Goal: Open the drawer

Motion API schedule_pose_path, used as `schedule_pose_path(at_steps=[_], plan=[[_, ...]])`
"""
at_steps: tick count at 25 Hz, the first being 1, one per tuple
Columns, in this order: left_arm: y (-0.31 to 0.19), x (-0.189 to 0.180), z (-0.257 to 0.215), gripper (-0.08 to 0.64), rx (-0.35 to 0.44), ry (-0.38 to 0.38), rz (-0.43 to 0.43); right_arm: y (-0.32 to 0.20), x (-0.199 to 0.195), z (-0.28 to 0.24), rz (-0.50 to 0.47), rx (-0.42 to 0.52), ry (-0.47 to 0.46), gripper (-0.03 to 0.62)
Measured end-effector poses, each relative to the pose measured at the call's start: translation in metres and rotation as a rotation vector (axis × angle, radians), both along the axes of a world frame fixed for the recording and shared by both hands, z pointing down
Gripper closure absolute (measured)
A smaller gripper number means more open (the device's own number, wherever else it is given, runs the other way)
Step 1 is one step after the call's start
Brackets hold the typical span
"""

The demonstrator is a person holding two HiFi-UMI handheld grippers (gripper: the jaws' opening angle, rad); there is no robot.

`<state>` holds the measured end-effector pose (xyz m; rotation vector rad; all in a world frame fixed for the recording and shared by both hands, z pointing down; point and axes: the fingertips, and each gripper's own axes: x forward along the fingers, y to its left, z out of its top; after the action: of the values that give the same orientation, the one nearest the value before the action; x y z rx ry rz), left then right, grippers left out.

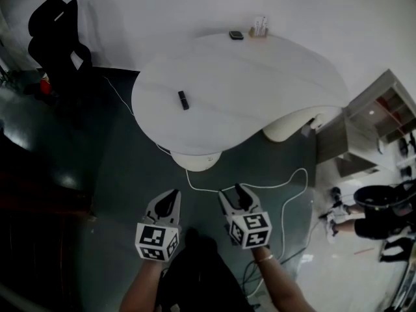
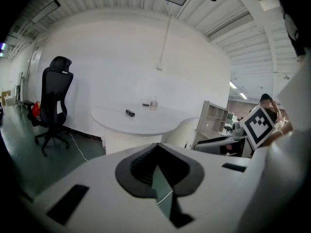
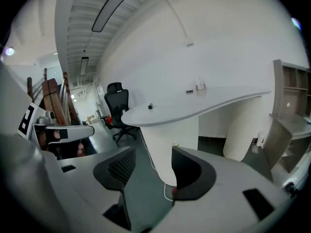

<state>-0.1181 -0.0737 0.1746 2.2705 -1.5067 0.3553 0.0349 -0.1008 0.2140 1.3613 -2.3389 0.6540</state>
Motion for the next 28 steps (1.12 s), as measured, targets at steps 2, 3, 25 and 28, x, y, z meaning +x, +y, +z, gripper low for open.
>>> schedule_pose_path(at_steps=[2,3,25,28], plan=[[-0.006,0.001,0.02,0.558,-0.004,0.003,-0.002,-0.008,0.001,0.023,-0.008,-0.008,0.003,0.377],[-0.009,0.001,0.031,0.558,-0.004,0.003,-0.003,-0.012,0.001,0.035,-0.008,-0.012,-0.001,0.377],[-0.098,0.017,0.295,0.558,0.039,0.007,0.019,-0.085,-0.01,0.339,-0.091,-0.022,0.051,0.377],[-0.114,0.018,0.329,0.558,0.045,-0.004,0.034,-0.102,-0.01,0.38,-0.082,-0.022,0.062,0.377]])
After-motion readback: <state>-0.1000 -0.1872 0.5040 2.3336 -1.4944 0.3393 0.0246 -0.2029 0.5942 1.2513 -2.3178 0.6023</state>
